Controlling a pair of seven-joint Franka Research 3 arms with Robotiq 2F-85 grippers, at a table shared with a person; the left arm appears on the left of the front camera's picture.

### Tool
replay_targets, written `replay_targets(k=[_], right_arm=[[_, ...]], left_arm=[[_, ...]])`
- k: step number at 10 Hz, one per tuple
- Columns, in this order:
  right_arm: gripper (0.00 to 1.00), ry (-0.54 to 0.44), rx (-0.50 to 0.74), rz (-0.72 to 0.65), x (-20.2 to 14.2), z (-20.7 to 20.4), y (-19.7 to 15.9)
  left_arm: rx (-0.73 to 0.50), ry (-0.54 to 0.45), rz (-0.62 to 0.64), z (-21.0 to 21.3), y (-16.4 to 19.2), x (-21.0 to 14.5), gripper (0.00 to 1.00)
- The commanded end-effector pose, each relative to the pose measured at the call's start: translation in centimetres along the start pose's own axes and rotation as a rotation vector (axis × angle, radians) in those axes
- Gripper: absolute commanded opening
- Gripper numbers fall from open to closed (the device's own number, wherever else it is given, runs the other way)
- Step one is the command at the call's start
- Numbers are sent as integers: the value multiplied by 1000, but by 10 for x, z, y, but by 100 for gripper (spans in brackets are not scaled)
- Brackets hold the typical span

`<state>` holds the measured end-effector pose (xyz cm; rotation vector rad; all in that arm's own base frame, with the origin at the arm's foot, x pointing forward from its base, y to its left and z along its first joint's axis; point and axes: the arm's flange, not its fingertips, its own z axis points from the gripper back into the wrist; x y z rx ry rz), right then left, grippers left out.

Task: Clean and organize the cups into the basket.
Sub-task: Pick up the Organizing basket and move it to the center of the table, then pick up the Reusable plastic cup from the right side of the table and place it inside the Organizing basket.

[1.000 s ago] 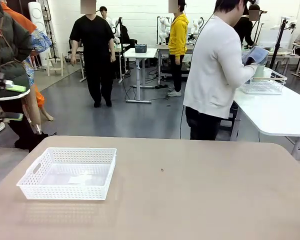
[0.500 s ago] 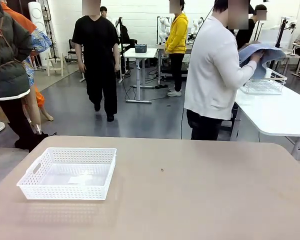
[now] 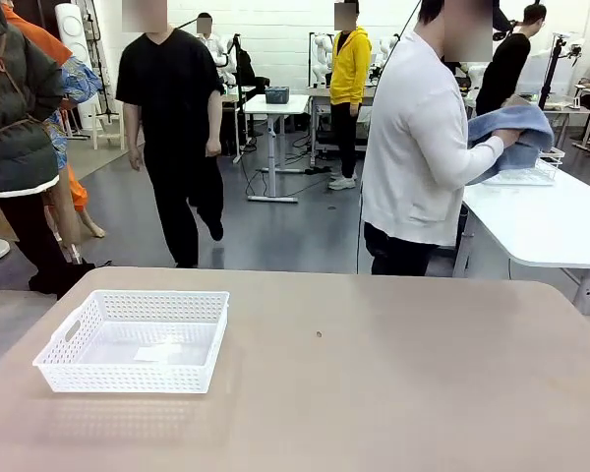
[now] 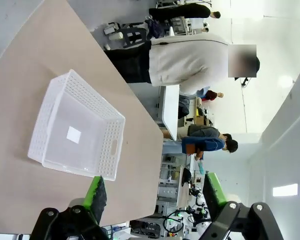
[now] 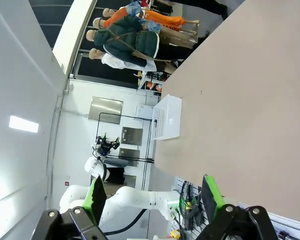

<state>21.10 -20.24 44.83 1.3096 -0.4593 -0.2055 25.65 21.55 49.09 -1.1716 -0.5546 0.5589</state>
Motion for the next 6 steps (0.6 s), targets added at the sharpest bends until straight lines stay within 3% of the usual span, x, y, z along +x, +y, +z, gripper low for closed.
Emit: replay_targets(k=[1,6], right_arm=[[100,13,3,6,5,-7,-3],[100,13,3,6,5,-7,-3]], left_arm=[[-42,26,-10,-7,-3,0,100],[-42,26,-10,-7,-3,0,100]])
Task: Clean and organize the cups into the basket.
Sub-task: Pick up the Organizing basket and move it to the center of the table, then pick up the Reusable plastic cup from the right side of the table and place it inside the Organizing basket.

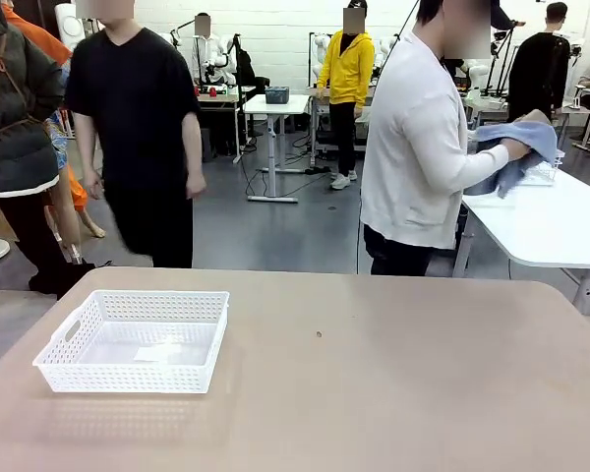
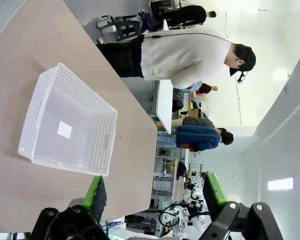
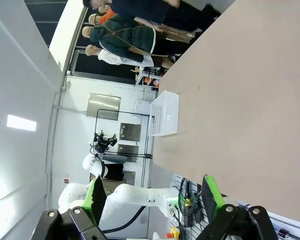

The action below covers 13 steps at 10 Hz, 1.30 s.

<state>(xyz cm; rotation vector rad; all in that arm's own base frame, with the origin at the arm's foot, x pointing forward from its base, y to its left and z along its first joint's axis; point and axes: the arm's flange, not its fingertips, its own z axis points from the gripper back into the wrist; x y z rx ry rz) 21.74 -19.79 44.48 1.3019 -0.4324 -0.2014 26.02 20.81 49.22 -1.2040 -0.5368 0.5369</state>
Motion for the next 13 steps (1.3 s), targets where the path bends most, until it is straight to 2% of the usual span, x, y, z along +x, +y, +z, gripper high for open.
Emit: replay_targets(k=[1,13], right_arm=[[100,-9,14,16,1,1,0],[100,-9,14,16,1,1,0]], left_arm=[[-15,-3,-12,0,0,2,100],[-15,-3,-12,0,0,2,100]])
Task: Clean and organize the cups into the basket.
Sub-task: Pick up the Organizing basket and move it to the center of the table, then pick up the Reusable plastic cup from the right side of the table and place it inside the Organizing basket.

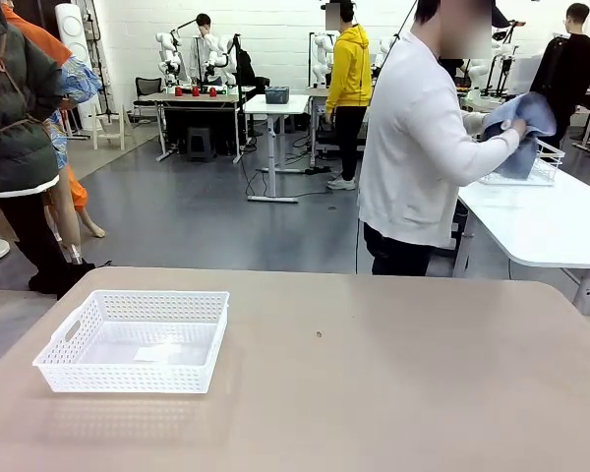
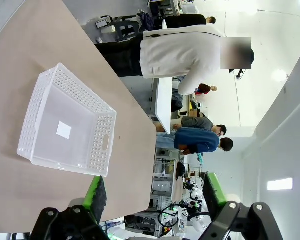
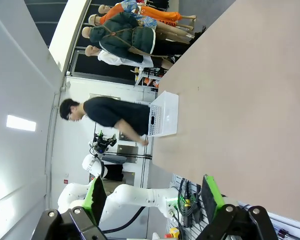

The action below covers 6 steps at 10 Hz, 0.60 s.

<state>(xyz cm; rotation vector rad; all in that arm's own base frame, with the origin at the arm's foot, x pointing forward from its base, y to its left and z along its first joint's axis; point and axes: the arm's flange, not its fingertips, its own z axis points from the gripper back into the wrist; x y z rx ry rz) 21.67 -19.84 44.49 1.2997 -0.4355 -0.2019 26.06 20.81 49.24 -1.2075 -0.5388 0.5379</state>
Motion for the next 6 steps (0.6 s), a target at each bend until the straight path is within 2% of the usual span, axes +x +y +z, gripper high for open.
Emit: replay_targets(k=[1,6], right_arm=[[100,-6,16,14,2,0,0],[100,-6,16,14,2,0,0]], left_arm=[[-12,-1,-13,1,1,1,100],[-12,-1,-13,1,1,1,100]])
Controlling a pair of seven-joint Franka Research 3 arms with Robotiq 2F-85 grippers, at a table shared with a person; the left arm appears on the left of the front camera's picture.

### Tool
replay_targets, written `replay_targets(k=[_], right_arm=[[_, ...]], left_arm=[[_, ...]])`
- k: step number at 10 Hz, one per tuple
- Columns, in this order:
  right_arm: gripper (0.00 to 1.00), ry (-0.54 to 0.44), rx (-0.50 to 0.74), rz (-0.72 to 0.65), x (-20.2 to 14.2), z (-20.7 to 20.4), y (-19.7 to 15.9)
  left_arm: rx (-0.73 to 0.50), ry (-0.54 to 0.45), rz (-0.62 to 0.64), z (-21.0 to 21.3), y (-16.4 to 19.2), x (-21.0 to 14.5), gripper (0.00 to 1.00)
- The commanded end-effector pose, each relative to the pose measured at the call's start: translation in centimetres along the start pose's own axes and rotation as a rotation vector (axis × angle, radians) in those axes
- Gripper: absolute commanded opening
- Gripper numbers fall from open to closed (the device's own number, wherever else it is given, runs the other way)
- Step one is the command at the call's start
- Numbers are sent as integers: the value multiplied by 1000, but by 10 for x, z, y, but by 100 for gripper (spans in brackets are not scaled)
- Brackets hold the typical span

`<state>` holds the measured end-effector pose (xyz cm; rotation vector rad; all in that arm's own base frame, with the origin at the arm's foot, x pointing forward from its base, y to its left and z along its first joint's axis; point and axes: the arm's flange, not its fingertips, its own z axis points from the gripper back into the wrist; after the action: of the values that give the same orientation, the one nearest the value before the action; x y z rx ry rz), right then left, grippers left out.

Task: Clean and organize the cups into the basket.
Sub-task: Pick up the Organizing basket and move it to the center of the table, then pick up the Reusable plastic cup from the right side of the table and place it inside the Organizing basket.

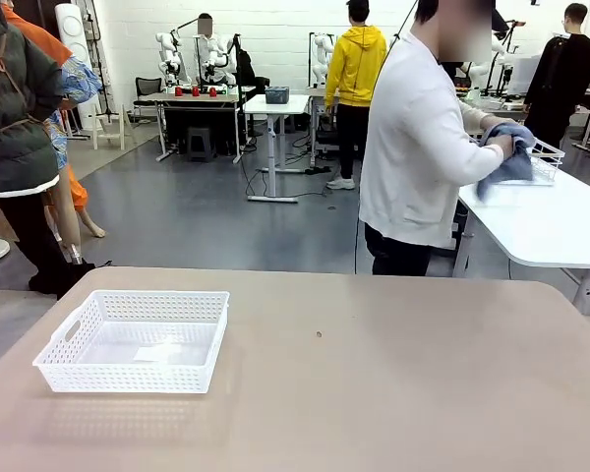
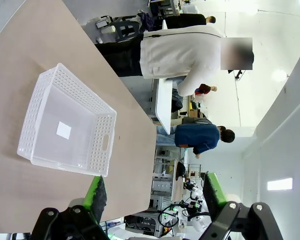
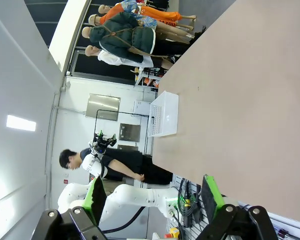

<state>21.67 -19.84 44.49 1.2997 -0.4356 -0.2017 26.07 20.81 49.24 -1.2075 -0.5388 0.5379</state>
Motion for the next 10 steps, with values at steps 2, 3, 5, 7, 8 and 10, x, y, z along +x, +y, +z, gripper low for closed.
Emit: replay_targets(k=[2,3,5,7,8,10], right_arm=[[100,-6,16,14,2,0,0],[100,-6,16,14,2,0,0],[100,-6,16,14,2,0,0],[100,-6,16,14,2,0,0],[100,-6,16,14,2,0,0],[100,-6,16,14,2,0,0]], left_arm=[[-12,-1,-13,1,1,1,100],[-12,-1,-13,1,1,1,100],[-12,-1,-13,1,1,1,100],[-12,-1,-13,1,1,1,100],[-12,-1,-13,1,1,1,100],[-12,-1,-13,1,1,1,100]])
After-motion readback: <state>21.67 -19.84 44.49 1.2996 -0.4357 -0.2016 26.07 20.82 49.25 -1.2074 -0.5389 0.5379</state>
